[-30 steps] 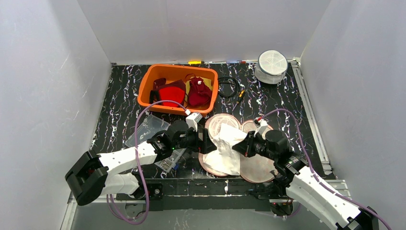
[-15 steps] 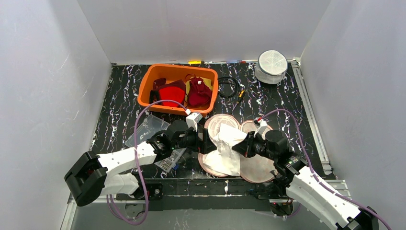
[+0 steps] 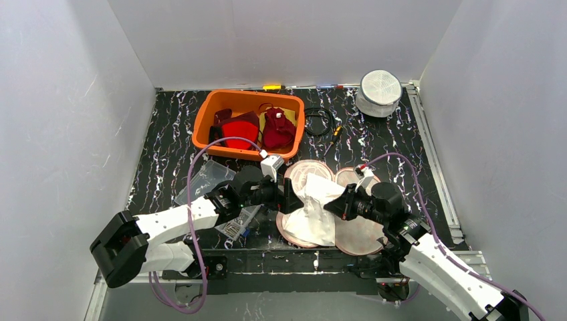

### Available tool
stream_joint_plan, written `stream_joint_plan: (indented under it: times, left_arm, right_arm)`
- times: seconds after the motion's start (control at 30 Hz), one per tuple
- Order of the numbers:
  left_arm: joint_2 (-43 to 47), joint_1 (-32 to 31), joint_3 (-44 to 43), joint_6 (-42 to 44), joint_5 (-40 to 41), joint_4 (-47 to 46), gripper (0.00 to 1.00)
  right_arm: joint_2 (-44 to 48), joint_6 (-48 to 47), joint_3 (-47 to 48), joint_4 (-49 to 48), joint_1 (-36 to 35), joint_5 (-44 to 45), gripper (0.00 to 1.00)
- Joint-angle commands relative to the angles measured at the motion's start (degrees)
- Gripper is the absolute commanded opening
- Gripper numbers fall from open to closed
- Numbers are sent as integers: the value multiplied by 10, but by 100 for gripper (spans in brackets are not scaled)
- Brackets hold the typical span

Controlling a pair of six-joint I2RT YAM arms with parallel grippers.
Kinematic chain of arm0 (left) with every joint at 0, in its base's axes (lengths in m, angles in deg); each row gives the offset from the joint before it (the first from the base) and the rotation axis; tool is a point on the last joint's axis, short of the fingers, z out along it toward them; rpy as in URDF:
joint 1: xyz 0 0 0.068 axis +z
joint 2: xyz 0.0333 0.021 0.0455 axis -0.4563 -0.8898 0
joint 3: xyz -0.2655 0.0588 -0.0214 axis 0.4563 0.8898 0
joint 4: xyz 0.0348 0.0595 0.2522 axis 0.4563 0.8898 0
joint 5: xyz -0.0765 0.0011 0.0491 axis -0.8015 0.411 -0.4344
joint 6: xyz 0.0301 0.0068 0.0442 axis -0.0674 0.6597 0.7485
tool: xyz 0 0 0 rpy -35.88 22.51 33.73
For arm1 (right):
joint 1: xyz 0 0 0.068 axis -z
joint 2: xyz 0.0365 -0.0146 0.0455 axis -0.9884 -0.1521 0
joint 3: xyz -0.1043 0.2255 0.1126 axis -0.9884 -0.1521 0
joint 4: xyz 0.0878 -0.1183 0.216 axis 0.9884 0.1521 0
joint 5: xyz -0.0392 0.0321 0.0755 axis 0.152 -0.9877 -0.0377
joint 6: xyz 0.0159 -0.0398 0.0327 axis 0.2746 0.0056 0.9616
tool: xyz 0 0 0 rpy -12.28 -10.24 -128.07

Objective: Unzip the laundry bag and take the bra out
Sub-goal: Pick up the bra from the laundry bag.

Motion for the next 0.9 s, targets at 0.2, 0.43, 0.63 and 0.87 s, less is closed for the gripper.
stream_joint_plan:
  times: [0.2, 0.43, 0.63, 0.87]
  left_arm:
    - [32, 3, -6, 21, 4, 9, 81]
    - [9, 3, -17, 42, 23, 13, 81]
    - [-39, 3, -42, 50, 6, 13, 81]
    - [-139, 3, -77, 29, -20, 13, 78]
  right_arm:
    - [5, 9, -3, -26, 2, -14, 1]
    - [7, 13, -6, -34, 2, -17, 1]
    - [1, 36, -28, -73, 2, -26, 1]
    - [-5, 46, -38, -91, 1, -23, 1]
